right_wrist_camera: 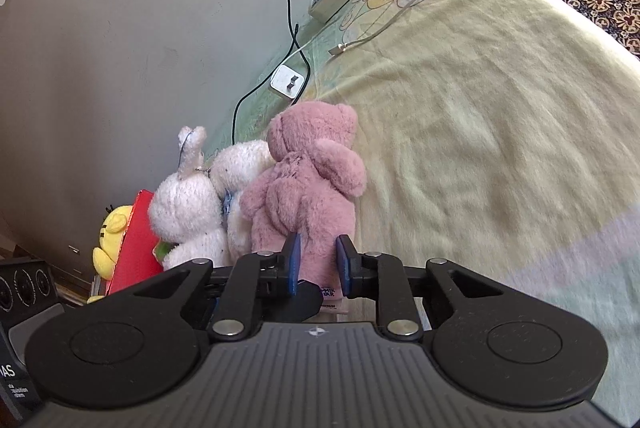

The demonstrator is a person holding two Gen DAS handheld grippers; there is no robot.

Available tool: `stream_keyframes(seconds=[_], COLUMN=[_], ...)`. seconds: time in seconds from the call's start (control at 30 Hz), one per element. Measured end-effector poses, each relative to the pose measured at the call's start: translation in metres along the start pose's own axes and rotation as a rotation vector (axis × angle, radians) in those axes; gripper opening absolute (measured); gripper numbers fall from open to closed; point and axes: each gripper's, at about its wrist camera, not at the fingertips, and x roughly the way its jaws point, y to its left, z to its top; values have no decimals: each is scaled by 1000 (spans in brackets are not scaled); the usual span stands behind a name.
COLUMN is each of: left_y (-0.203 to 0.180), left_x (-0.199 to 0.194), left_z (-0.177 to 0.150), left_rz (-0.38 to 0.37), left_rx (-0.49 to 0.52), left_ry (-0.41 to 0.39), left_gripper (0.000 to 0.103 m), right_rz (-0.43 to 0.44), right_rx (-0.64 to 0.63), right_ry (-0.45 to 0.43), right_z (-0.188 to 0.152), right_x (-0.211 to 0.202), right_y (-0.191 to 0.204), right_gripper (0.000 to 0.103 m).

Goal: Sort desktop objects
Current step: 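Lift the pink teddy bear off the sheet with the right gripper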

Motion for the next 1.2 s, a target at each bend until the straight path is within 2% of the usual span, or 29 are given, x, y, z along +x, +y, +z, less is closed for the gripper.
stream_keyframes(seconds=[0.37, 0.47, 0.57, 0.63, 0.7, 0.8, 0.87, 1.07, 1.2], left_y=[-28, -27, -14, -5, 0, 4, 4, 4, 3], left_x=[-24, -27, -33, -40, -43, -34, -24, -5, 0], left_z=[-37, -44, -41, -34, -27, -16, -12, -8, -6], left_rz=[-69, -64, -58, -40, -37, -68, -89, -85, -87], left_rx=[34, 53, 0, -41, -58, -70, -71, -78, -44], left_ry=[76, 97, 89, 53, 28, 35, 61, 93, 110], left_gripper=[65, 66, 66, 69, 73, 74, 74, 74, 76], right_rz=[-68, -63, -66, -89, -94, -60, -74, -50, -34], right_rx=[5, 26, 27, 14, 20, 34, 7, 10, 44], right_ry=[90, 109, 83, 25, -11, 14, 31, 72, 87], right_z=[-31, -36, -31, -23, -14, -4, -2, -2, -2], right_x=[-38, -43, -49, -54, -54, -43, -34, -15, -4], right_y=[8, 8, 8, 9, 7, 3, 6, 5, 2], right_gripper=[24, 25, 27, 38, 44, 46, 48, 48, 49])
